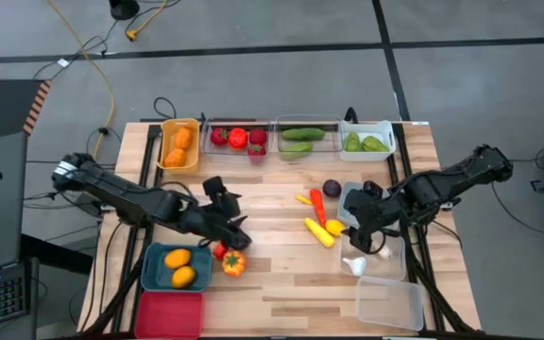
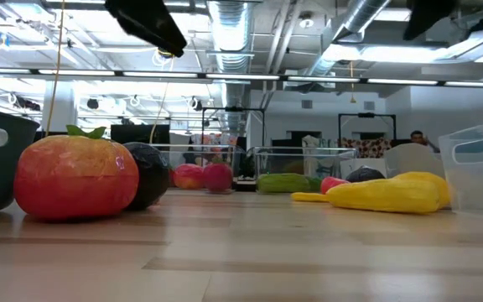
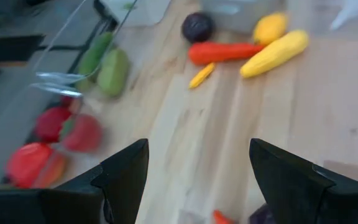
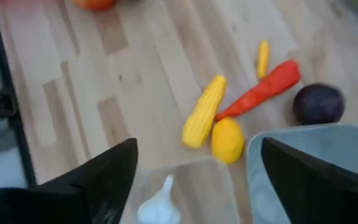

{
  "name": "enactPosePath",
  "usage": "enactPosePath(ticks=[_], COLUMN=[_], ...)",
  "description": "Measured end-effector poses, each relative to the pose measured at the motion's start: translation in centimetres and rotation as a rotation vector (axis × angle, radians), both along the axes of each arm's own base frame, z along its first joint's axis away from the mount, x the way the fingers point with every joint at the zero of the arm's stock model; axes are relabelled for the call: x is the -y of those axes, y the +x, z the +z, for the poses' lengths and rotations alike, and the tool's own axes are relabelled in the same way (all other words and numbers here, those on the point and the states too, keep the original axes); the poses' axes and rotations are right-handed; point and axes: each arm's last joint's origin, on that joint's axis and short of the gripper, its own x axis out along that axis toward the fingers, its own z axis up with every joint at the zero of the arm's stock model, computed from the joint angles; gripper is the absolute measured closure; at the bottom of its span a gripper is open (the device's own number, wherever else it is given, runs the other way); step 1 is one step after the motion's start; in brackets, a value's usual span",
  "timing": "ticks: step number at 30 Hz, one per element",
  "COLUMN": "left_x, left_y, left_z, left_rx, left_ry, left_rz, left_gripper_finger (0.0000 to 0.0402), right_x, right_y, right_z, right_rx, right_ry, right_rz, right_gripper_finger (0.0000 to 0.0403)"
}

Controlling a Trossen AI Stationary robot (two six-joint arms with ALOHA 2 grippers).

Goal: Sort produce into baskets
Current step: Put the yellow corn into the gray bin

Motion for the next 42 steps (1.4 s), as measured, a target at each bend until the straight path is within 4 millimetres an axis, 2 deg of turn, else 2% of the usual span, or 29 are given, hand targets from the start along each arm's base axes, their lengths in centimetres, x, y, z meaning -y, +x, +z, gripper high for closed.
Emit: enactPosePath(ticks=[3,9,16,20,23,31,37,42], left_x=[-0.5,-1.1,-1.9,-2.2,-2.4,-2.3,-2.3,-2.3], left_y=[-1.2,-2.4,-2.8,-2.8,-2.7,-2.6,-2.6,-2.6], left_z=[-0.8,-2.9,-5.5,-6.3,-6.4,-6.3,-6.3,-6.2], left_rx=[0.067,0.146,0.203,0.232,0.259,0.295,0.296,0.3], left_ry=[-0.042,-0.075,-0.119,-0.157,-0.168,-0.177,-0.178,-0.179], left_rz=[-0.045,-0.102,-0.139,-0.154,-0.144,-0.147,-0.146,-0.146], left_gripper_finger=[0.0135,0.0135,0.0135,0.0135,0.0135,0.0135,0.0135,0.0135], right_x=[0.6,1.8,1.8,1.5,1.3,1.0,0.9,1.3], right_y=[0.5,1.6,2.7,4.5,6.3,10.5,12.4,13.3], right_z=[0.2,0.7,0.9,-0.1,-1.6,-7.6,-11.5,-13.9], right_rx=[0.039,0.127,0.187,0.188,0.145,-0.081,-0.223,-0.301], right_ry=[-0.047,-0.101,-0.114,-0.127,-0.141,-0.15,-0.116,-0.131], right_rz=[-0.003,-0.021,0.002,-0.015,-0.021,-0.009,0.011,-0.004], right_gripper_finger=[0.0007,0.0024,0.0025,0.0026,0.0026,0.0026,0.0026,0.0026])
